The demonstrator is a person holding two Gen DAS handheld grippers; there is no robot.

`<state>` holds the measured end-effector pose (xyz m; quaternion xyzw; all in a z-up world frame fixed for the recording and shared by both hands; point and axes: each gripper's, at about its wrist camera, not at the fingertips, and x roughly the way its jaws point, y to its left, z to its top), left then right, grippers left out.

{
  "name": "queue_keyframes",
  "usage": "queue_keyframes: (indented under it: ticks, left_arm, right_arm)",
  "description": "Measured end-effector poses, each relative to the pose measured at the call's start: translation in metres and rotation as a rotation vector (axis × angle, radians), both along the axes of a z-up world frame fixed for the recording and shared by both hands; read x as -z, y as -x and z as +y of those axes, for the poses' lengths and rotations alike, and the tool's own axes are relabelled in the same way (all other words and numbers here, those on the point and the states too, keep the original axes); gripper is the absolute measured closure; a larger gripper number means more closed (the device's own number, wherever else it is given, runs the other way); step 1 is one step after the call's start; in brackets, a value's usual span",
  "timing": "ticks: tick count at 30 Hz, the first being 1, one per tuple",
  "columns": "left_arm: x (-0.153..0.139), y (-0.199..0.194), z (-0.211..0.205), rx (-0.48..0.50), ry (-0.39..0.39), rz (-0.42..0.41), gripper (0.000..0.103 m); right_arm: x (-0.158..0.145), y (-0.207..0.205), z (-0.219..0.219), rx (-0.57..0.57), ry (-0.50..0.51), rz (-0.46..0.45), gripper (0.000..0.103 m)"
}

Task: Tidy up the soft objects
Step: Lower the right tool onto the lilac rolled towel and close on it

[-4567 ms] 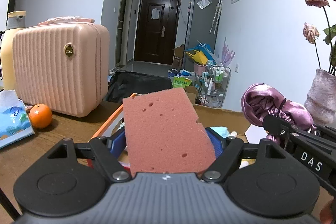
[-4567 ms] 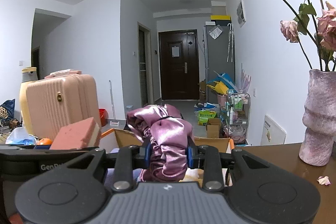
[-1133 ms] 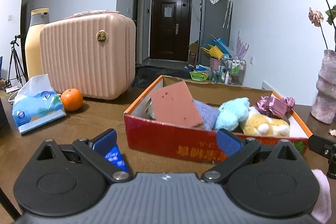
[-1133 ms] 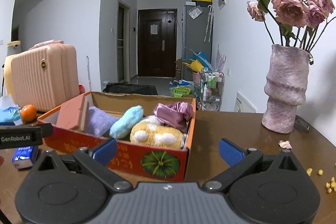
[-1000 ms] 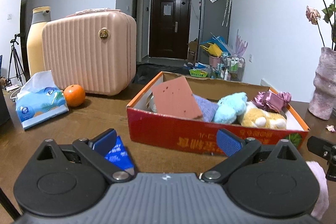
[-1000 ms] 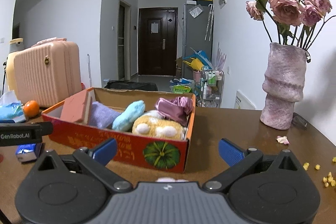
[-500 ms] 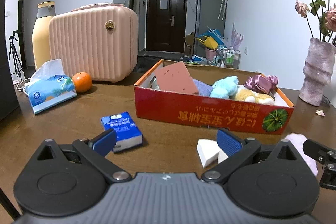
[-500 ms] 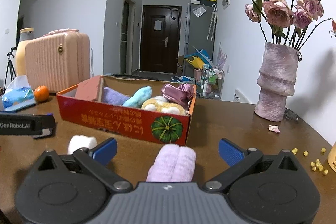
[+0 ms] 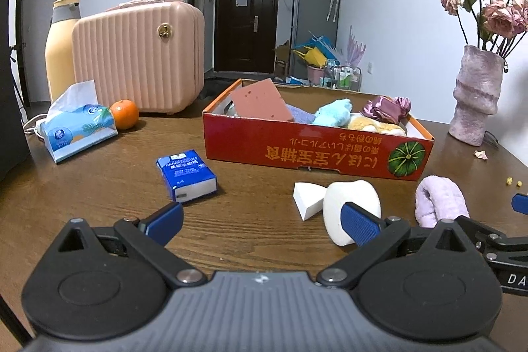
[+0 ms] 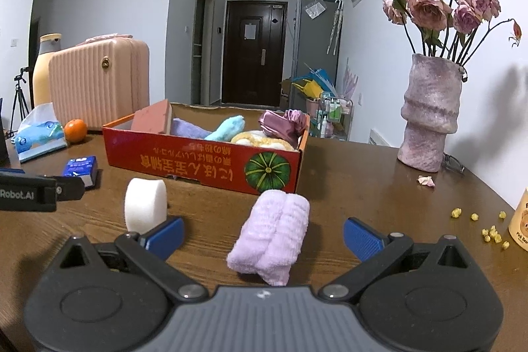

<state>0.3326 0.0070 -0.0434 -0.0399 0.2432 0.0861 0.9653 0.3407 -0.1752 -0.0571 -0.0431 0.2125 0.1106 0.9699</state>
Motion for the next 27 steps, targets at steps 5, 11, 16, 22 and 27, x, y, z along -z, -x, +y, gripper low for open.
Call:
queue_keyframes:
  ticks: [5, 11, 16, 22, 27]
  left_arm:
    - [0.001, -0.004, 0.004, 0.005, 0.022, 0.018, 0.000]
    - [0.004, -0.011, 0.009, 0.010, 0.048, 0.047, 0.000]
    - [0.005, -0.014, 0.008, 0.014, 0.040, 0.048, 0.000]
    - [0.005, -0.018, 0.009, 0.014, 0.035, 0.048, 0.000]
    - [0.007, -0.027, 0.014, 0.007, 0.032, 0.058, 0.000]
  right_arm:
    - [0.009, -0.010, 0.000, 0.002, 0.001, 0.046, 0.000]
    - [0.019, -0.029, 0.001, 0.020, -0.013, 0.104, 0.000]
    - [0.024, -0.043, 0.004, 0.032, -0.013, 0.122, 0.003]
    - [0.028, -0.059, 0.009, 0.034, -0.014, 0.158, 0.013]
    - [0.031, -0.068, 0.012, 0.038, -0.012, 0.180, 0.033]
